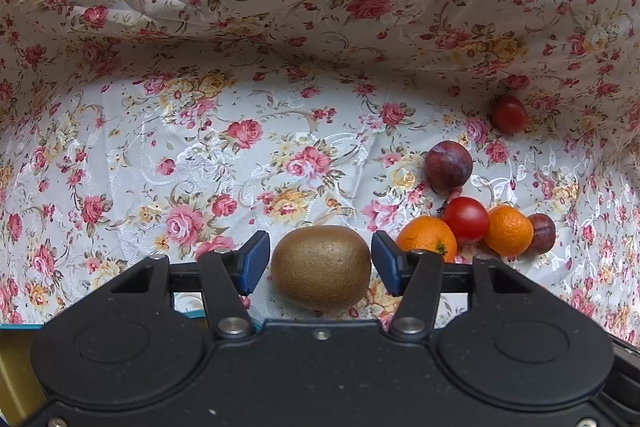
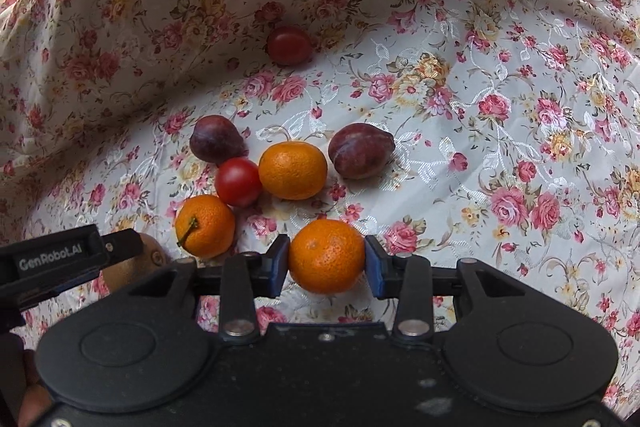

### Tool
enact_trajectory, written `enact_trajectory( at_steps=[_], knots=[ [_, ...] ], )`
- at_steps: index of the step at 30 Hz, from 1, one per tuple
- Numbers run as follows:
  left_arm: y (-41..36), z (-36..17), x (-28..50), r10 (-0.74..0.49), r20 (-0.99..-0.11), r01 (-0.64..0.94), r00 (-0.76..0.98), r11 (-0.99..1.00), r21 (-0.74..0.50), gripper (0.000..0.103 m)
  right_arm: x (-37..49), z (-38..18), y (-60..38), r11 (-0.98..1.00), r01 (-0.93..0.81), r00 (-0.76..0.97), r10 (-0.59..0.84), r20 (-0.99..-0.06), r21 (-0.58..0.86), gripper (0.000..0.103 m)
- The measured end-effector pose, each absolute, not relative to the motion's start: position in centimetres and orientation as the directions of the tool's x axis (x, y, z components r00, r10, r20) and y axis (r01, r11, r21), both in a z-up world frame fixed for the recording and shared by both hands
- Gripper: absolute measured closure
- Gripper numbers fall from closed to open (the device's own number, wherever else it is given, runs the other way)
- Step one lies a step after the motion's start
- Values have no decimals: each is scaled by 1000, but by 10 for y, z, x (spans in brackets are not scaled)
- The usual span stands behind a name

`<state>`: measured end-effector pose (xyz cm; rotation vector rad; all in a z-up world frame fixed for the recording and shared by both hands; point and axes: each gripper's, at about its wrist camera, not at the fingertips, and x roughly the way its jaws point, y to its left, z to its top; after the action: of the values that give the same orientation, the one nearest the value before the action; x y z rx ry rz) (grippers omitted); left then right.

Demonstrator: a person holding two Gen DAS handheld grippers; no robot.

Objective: Organize fruits
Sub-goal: 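Carry the kiwi and mandarin over the gold tray with both tools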

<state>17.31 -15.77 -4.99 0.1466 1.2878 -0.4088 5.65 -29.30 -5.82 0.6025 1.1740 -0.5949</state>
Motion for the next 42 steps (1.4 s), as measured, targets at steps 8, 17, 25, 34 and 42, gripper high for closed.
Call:
enact_trajectory(
  at_steps=[8,17,25,34,42],
  knots=[
    [-175,-79,175,-118,-970,352,211,935,-38,39,40,-32,-301,729,672,311,-112,-944,135,62],
    [-181,-81,174,-64,-963,346,261,938,31,41,20,-16,-319,718,678,323,-96,-942,159,62],
    [-186,-74,169,-61,-969,287,240,958,11,41,8,-6,-330,701,694,325,-98,-941,167,62],
    [-203,-32,127,-105,-959,315,264,949,-17,41,1,0,-332,691,706,299,-92,-950,155,62],
    [-197,-17,115,-139,-966,327,220,943,-61,41,-1,4,-329,692,703,290,-70,-954,163,62]
  ],
)
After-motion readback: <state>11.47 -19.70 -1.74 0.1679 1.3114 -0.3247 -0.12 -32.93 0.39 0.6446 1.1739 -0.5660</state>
